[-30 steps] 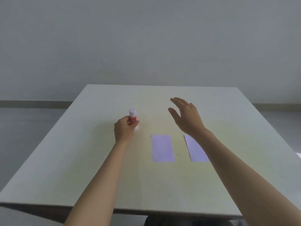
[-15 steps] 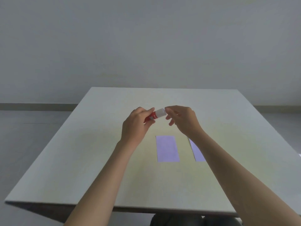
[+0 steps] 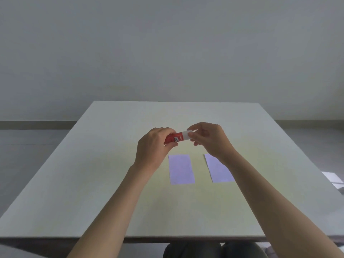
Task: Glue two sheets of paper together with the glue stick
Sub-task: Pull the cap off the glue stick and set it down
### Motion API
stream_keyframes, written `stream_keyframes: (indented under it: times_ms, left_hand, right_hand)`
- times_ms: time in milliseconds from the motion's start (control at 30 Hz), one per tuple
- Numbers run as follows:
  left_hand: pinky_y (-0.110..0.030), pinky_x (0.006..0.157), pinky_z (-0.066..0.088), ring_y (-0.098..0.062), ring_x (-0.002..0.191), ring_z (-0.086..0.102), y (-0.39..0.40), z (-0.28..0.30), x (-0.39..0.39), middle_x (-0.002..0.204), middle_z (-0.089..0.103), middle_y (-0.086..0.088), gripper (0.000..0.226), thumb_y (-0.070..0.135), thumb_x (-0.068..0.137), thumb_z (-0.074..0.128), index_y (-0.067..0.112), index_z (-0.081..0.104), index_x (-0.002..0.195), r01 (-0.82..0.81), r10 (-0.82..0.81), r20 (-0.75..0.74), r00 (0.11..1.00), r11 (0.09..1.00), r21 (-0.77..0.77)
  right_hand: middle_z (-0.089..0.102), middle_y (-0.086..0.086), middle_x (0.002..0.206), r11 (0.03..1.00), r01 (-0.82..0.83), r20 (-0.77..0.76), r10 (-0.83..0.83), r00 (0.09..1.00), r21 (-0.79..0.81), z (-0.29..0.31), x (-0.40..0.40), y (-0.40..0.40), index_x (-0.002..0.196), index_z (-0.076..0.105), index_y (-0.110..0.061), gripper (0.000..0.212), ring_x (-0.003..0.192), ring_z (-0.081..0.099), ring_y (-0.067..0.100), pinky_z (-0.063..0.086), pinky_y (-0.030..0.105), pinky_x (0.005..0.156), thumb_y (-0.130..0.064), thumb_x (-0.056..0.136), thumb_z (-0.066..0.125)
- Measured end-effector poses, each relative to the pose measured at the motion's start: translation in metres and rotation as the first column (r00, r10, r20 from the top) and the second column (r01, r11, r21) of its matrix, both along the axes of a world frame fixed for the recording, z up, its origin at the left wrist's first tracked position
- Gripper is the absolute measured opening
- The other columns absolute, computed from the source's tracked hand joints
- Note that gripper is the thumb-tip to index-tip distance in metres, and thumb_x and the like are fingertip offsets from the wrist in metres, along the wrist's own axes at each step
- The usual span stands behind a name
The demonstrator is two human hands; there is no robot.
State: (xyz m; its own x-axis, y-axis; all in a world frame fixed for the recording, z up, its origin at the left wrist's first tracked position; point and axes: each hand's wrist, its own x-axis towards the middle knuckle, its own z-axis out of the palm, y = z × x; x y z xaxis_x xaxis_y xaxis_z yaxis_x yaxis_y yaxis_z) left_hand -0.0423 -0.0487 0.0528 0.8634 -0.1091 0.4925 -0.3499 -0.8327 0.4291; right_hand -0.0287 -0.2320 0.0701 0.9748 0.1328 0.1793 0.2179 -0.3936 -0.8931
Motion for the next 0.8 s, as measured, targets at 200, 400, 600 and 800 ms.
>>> stream_keyframes:
  times_ms: [200, 400, 600, 800]
  left_hand:
    - [-0.029, 0.061, 0.045, -0.017, 0.076, 0.057, -0.003, 0.004, 0.002, 0.083, 0.07, 0.004, 0.022, 0.03, 0.077, 0.074, 0.023, 0.069, 0.097, 0.008, -0.008, 0.016, 1.0, 1.0, -0.004]
    - [-0.025, 0.06, 0.037, -0.013, 0.073, 0.053, -0.009, 0.005, 0.002, 0.081, 0.07, 0.005, 0.021, 0.03, 0.077, 0.073, 0.024, 0.068, 0.096, 0.012, -0.012, 0.016, 1.0, 1.0, 0.001]
    - [-0.025, 0.06, 0.037, -0.017, 0.075, 0.058, -0.013, 0.006, 0.001, 0.081, 0.07, 0.004, 0.021, 0.031, 0.077, 0.073, 0.024, 0.069, 0.097, 0.011, -0.011, 0.008, 1.0, 1.0, -0.006]
    - [-0.026, 0.061, 0.039, -0.018, 0.076, 0.058, -0.019, 0.009, 0.002, 0.082, 0.07, 0.004, 0.022, 0.031, 0.077, 0.073, 0.024, 0.069, 0.098, 0.025, -0.025, 0.021, 0.999, 1.0, -0.007]
  right_hand:
    - [0.069, -0.003, 0.083, 1.0, 0.002, -0.021, -0.002, 1.0, -0.015, 0.006, 0.002, -0.005, 0.111, 0.064, -0.025, 0.028, 0.058, 0.066, 0.011, 0.049, 0.024, 0.061, -0.034, 0.084, 0.066]
    - [0.063, -0.002, 0.051, 0.98, 0.133, -0.022, -0.138, 0.99, -0.15, 0.007, 0.005, -0.006, 0.062, 0.06, -0.013, 0.037, 0.031, 0.049, 0.004, 0.034, 0.01, 0.036, -0.04, 0.087, 0.06]
    - [0.065, 0.002, 0.07, 0.999, -0.027, -0.027, 0.026, 0.999, -0.021, 0.009, 0.005, -0.018, 0.097, 0.066, -0.01, 0.018, 0.053, 0.061, 0.013, 0.046, 0.023, 0.052, -0.021, 0.083, 0.07]
    - [0.062, -0.003, 0.047, 0.992, 0.115, -0.112, -0.12, 0.987, -0.047, 0.014, 0.008, -0.015, 0.07, 0.066, -0.006, 0.05, 0.032, 0.049, 0.009, 0.041, 0.017, 0.039, -0.053, 0.085, 0.056]
